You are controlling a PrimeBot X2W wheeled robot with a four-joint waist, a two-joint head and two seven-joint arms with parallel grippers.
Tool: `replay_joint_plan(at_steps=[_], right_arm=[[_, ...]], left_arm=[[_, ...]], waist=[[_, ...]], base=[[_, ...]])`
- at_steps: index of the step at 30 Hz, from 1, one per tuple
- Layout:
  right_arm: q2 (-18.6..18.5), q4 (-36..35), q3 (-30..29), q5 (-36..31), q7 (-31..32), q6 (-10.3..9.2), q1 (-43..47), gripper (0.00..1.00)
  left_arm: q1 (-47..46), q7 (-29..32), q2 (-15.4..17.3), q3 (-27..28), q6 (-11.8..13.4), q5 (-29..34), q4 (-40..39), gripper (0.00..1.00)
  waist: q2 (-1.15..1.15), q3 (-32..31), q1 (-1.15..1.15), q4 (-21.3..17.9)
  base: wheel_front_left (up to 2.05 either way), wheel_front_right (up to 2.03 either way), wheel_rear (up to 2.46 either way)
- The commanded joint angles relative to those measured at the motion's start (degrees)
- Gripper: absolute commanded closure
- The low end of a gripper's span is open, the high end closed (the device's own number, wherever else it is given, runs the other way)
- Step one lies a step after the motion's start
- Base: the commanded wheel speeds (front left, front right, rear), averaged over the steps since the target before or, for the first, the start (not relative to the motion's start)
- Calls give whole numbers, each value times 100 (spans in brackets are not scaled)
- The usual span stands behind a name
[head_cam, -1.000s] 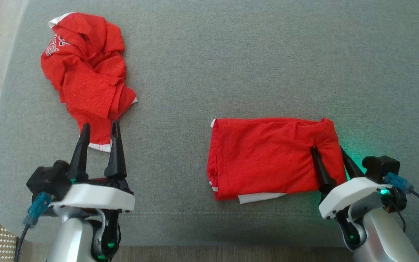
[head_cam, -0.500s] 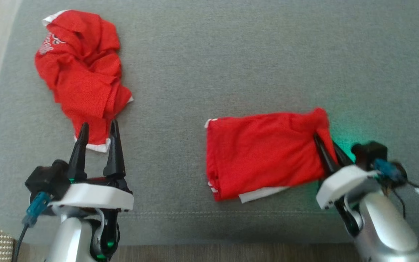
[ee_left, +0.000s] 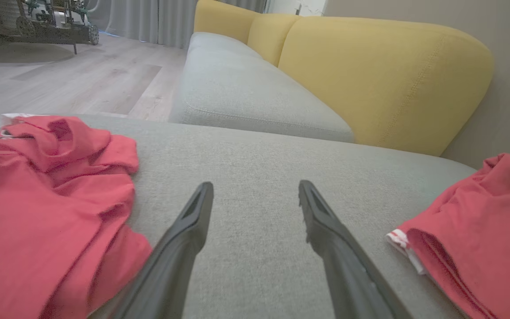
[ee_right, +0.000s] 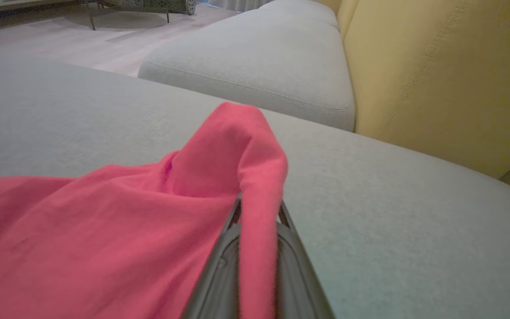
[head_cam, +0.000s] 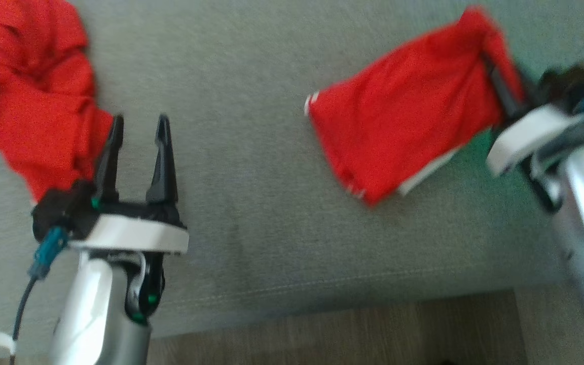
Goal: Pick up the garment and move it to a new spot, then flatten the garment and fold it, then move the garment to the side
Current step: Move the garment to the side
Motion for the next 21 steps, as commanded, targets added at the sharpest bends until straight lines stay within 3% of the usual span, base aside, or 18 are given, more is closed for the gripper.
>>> replay_joint_plan(at_steps=[1, 7, 12, 18, 21], right_arm=[[-112, -128, 29, 70, 32, -2, -218, 100], [-396, 127, -352, 292, 192, -2, -901, 100], [-434, 176, -1021, 292, 152, -2, -1204, 100], [-206, -48, -2357, -42, 171, -2, -1251, 100], [-58, -298, -2734, -375, 226, -2, -1168, 100]], left_arm=[[-225, -51, 31, 193, -32, 74, -183, 0], [-675, -51, 31, -10, -184, 352, -189, 0], [-928, -51, 42, -184, -276, 559, -296, 0], [-1060, -51, 69, -230, -311, 665, -539, 0], [-1070, -51, 81, -241, -324, 677, -626, 0]], waist=[[0, 420, 0, -338], [0, 1032, 0, -653], [0, 1466, 0, -843], [0, 1780, 0, -986], [0, 1845, 0, -991]], base=[[0, 0, 0], [0, 0, 0], [0, 0, 0], [0, 0, 0], [0, 0, 0]])
